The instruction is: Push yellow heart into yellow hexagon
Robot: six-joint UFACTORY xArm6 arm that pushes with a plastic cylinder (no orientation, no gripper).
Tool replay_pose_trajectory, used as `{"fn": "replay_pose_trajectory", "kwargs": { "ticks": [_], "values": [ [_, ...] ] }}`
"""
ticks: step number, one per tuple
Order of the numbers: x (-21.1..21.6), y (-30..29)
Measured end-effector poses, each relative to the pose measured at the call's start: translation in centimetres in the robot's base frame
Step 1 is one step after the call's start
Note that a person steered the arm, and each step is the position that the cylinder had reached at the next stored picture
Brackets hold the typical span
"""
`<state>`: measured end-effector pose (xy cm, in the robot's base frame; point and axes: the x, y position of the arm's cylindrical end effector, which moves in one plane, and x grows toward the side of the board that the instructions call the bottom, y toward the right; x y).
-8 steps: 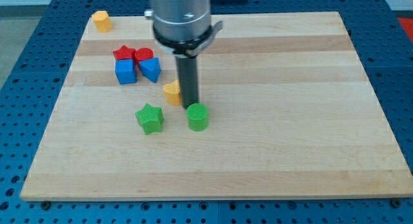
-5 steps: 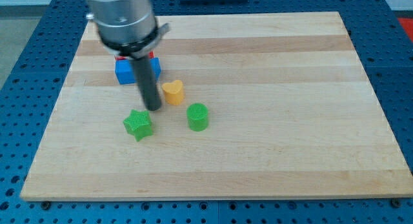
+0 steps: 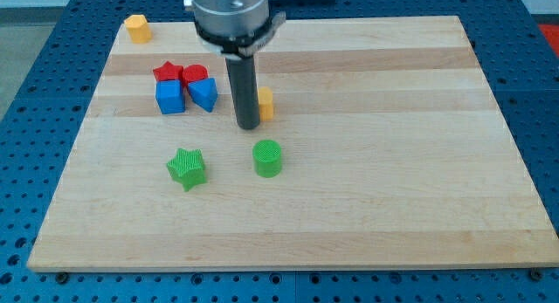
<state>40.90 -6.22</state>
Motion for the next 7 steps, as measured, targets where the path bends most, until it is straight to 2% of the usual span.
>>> {"fn": "replay_pose_trajectory", "kwargs": {
  "ticks": [1,2,4,6,7],
  "values": [
    [-4.1,1.3],
    [-5.0,2.1],
    [-5.1,2.1],
    [-3.3,6.5],
    [-5.3,7.1]
  ]
}}
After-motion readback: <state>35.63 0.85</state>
